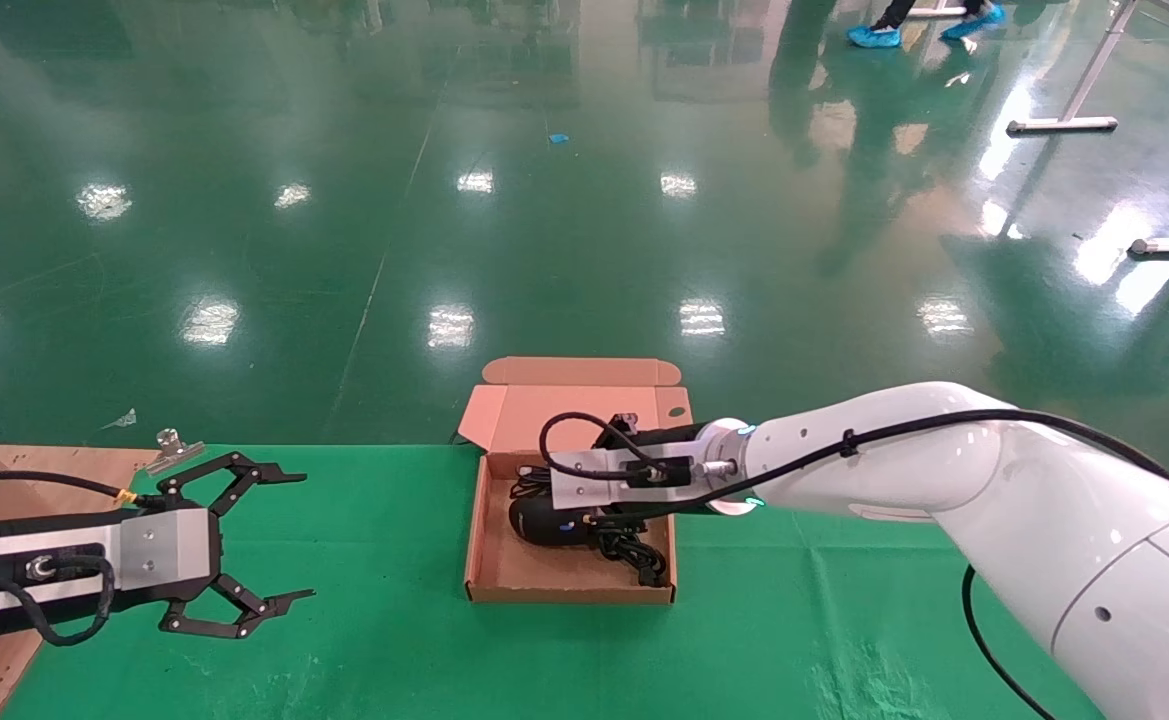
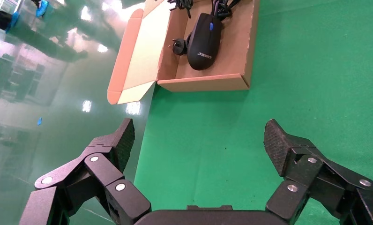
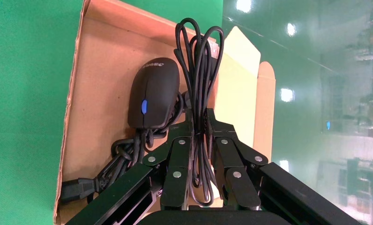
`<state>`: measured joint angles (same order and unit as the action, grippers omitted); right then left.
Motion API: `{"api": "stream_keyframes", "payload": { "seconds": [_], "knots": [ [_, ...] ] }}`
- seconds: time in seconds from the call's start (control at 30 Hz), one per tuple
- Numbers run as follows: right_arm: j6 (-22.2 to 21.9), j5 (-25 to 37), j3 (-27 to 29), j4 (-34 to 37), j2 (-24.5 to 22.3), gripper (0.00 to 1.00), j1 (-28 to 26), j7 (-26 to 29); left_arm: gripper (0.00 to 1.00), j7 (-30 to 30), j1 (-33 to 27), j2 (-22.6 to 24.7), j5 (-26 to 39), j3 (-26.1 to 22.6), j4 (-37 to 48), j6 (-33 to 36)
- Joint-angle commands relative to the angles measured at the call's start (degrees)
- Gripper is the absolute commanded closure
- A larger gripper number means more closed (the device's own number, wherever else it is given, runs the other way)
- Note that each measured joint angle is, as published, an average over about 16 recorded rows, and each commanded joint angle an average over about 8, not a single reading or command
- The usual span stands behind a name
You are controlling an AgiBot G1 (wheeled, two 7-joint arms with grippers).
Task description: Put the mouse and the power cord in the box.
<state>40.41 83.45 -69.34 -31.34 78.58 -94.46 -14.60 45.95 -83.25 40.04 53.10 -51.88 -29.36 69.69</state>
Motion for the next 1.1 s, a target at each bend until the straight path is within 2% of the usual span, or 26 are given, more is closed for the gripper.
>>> {"api": "stream_keyframes", "payload": {
  "seconds": [0.03,0.6,1.1],
  "knots": [
    [-0.56,-0.51,-0.57,0.40,0.03,0.00,0.20,0.08,0.00,0.01,0.05,-0.11,-0.12,0.05,0.05,0.06],
    [1.49,-0.76,1.69,-1.01,-1.09,0.00,0.60,0.60,0.00,-1.07,0.35,0.07,-0.07,0.64,-0.82,0.28],
    [11.90,-10.51,13.97,-10.84,-11.21,0.00,8.31,6.51,0.00,-14.19,5.39,-1.14,-2.72,8.95,-11.05,3.99]
  ]
}}
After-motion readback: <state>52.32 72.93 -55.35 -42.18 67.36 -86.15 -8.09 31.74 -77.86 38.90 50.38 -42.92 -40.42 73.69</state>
